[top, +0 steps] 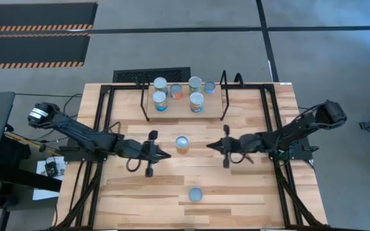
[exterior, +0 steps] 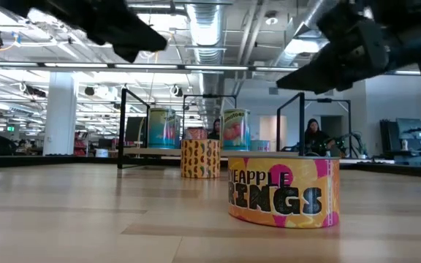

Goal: Pick and place cans onto a shelf
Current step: Put the canned beans on the shelf, then put the canned pineapple rings on the shelf

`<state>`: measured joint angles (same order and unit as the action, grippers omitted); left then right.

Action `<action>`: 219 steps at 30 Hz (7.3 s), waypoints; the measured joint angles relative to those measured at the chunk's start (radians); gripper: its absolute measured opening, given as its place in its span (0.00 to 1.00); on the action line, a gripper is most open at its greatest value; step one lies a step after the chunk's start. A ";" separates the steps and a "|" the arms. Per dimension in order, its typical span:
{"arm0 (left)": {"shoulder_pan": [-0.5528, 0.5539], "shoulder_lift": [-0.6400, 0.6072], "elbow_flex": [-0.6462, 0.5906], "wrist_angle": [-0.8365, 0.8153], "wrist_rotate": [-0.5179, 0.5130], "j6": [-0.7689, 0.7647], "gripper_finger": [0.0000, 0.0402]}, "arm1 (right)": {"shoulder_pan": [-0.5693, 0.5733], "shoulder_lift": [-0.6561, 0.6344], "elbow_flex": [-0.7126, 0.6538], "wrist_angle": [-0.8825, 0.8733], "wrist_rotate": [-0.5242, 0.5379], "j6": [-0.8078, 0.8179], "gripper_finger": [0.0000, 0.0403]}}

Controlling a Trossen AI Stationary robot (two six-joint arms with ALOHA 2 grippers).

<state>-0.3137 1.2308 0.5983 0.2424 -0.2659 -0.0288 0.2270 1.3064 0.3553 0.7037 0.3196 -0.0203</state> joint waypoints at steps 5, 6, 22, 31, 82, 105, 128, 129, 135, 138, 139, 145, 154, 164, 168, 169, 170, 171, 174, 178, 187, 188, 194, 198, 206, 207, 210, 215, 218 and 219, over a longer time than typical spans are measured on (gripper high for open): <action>0.043 0.098 0.132 -0.180 -0.001 -0.002 0.01 | -0.022 -0.057 -0.127 0.206 0.000 -0.002 0.02; 0.054 0.121 0.165 -0.204 0.001 -0.001 0.02 | -0.029 -0.066 -0.141 0.218 0.001 -0.002 0.01; 0.155 0.468 0.461 -0.458 0.015 0.152 0.30 | -0.066 -0.092 -0.162 0.214 0.000 0.013 0.02; 0.176 0.544 0.487 -0.517 -0.049 0.177 0.31 | -0.066 -0.092 -0.162 0.221 0.000 0.013 0.03; 0.708 0.523 0.682 -0.660 0.128 0.154 0.00 | -0.066 -0.091 -0.162 0.225 0.000 0.013 0.03; 0.733 0.555 0.681 -0.668 0.150 0.154 0.11 | -0.066 -0.091 -0.162 0.226 0.000 0.010 0.03; 0.476 0.276 0.361 -0.124 0.235 0.189 0.01 | -0.014 -0.091 -0.154 0.222 0.005 -0.032 0.02; 0.448 0.251 0.307 -0.058 0.236 0.171 0.02 | -0.004 -0.091 -0.141 0.201 0.005 -0.033 0.01; 0.264 0.155 0.020 0.312 0.227 0.102 0.01 | 0.066 -0.091 0.049 -0.069 0.005 -0.066 0.02; 0.181 0.153 -0.111 0.518 0.205 0.111 0.01 | 0.103 -0.074 0.171 -0.252 0.008 -0.055 0.02; 0.160 0.152 -0.146 0.572 0.189 0.112 0.01 | 0.117 -0.058 0.203 -0.284 0.015 -0.054 0.02; 0.087 0.152 -0.266 0.718 0.139 0.104 0.01 | 0.200 0.063 0.327 -0.368 0.019 -0.034 0.02; 0.071 0.152 -0.309 0.717 0.096 0.069 0.01 | 0.300 0.263 0.488 -0.557 0.018 0.153 0.07; 0.075 0.152 -0.309 0.714 0.068 0.052 0.00 | 0.393 0.465 0.621 -0.616 -0.019 0.180 0.32; 0.075 0.152 -0.309 0.714 0.067 0.045 0.00 | 0.413 0.540 0.655 -0.619 -0.056 0.181 0.39; 0.075 0.152 -0.309 0.713 0.067 0.045 0.00 | 0.416 0.557 0.665 -0.619 -0.056 0.181 0.41; 0.075 0.152 -0.309 0.713 0.067 0.046 0.00 | 0.416 0.569 0.671 -0.623 -0.056 0.181 0.41; 0.076 0.152 -0.309 0.714 0.066 0.047 0.00 | 0.416 0.580 0.675 -0.626 -0.056 0.181 0.42; 0.076 0.153 -0.308 0.711 0.058 0.047 0.00 | 0.405 0.605 0.686 -0.625 -0.055 0.177 0.41; 0.076 0.153 -0.308 0.704 0.055 0.047 0.00 | 0.387 0.613 0.686 -0.650 -0.054 0.170 0.34; 0.076 0.153 -0.308 0.689 0.013 0.025 0.00 | 0.352 0.608 0.687 -0.689 -0.055 0.170 0.03; 0.076 0.153 -0.308 0.689 0.011 0.023 0.00 | 0.352 0.608 0.687 -0.688 -0.055 0.170 0.03; 0.076 0.154 -0.308 0.689 0.013 0.018 0.00 | 0.337 0.513 0.712 -0.766 -0.046 0.195 0.05; 0.076 0.163 -0.307 0.690 0.015 0.008 0.00 | 0.287 0.398 0.740 -0.949 0.067 0.286 0.02; 0.076 0.196 -0.305 0.705 0.015 -0.006 0.00 | -0.005 0.286 0.740 -1.129 0.113 0.372 0.03; 0.076 0.197 -0.305 0.705 0.015 -0.006 0.00 | -0.046 0.286 0.740 -1.130 0.095 0.345 0.03; 0.076 0.197 -0.305 0.708 0.015 -0.006 0.00 | -0.164 0.286 0.740 -1.147 0.046 0.256 0.03; 0.076 0.197 -0.305 0.709 0.015 -0.006 0.00 | -0.317 0.286 0.740 -1.167 -0.009 0.119 0.03; 0.076 0.197 -0.305 0.708 0.015 -0.006 0.00 | -0.379 0.286 0.740 -1.167 -0.029 0.077 0.03; 0.076 0.197 -0.305 0.708 0.015 -0.006 0.00 | -0.398 0.286 0.740 -1.167 -0.041 0.075 0.03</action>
<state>-0.2379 1.4277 0.2930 0.9504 -0.2504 -0.0353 -0.1712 1.5921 1.0951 -0.4636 0.2790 0.0550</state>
